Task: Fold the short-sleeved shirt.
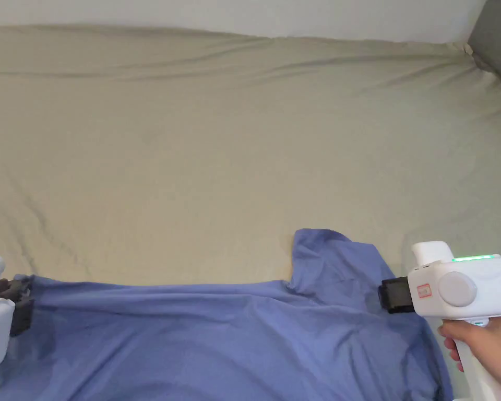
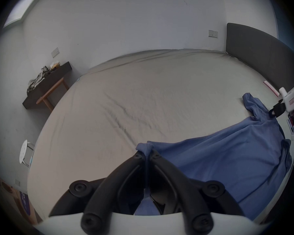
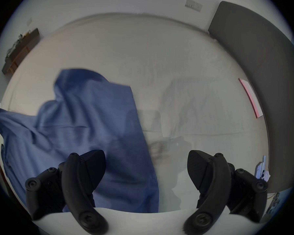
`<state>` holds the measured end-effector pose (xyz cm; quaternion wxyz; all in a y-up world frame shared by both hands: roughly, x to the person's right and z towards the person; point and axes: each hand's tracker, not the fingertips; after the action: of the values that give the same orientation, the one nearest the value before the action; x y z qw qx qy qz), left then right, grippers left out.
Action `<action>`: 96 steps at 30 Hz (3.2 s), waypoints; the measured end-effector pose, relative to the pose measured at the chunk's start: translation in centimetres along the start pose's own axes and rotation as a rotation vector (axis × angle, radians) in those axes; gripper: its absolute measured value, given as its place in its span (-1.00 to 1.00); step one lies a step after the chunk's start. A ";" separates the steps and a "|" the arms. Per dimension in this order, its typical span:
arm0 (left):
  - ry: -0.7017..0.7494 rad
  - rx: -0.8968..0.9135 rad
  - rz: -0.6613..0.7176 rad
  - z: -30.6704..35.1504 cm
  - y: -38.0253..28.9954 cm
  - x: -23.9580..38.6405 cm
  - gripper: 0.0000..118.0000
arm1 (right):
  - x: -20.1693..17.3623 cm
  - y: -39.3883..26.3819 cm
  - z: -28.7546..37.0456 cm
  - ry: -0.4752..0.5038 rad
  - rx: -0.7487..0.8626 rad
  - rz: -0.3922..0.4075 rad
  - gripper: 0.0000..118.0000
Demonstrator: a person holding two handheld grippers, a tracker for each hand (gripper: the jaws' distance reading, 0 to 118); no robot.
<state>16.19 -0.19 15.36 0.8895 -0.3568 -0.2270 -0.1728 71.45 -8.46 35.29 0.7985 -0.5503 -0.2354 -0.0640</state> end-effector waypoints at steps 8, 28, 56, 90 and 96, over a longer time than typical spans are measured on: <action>0.011 -0.049 0.031 -1.8 -1.8 -0.5 -0.99 | -2.4 -0.4 0.3 0.105 0.026 0.059 -0.94; 0.024 0.019 0.014 10.0 -2.5 -1.8 -0.99 | 0.5 -6.4 20.2 0.104 0.077 0.121 -0.94; -0.054 -0.381 -0.165 6.1 -17.4 -1.0 -0.99 | -2.0 -21.8 11.3 0.130 -0.327 0.220 -0.93; 0.138 0.770 0.058 27.0 -1.1 8.4 -0.98 | -14.3 -15.5 39.5 -0.103 1.103 0.104 -0.96; 0.122 0.761 0.029 26.9 -1.5 9.9 -1.00 | -15.6 -15.5 37.4 -0.092 1.042 0.154 -0.97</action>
<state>16.24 16.52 38.65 0.9726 0.0066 -0.2164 -0.0843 40.70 17.11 52.14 0.9574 -0.0984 -0.2297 0.1446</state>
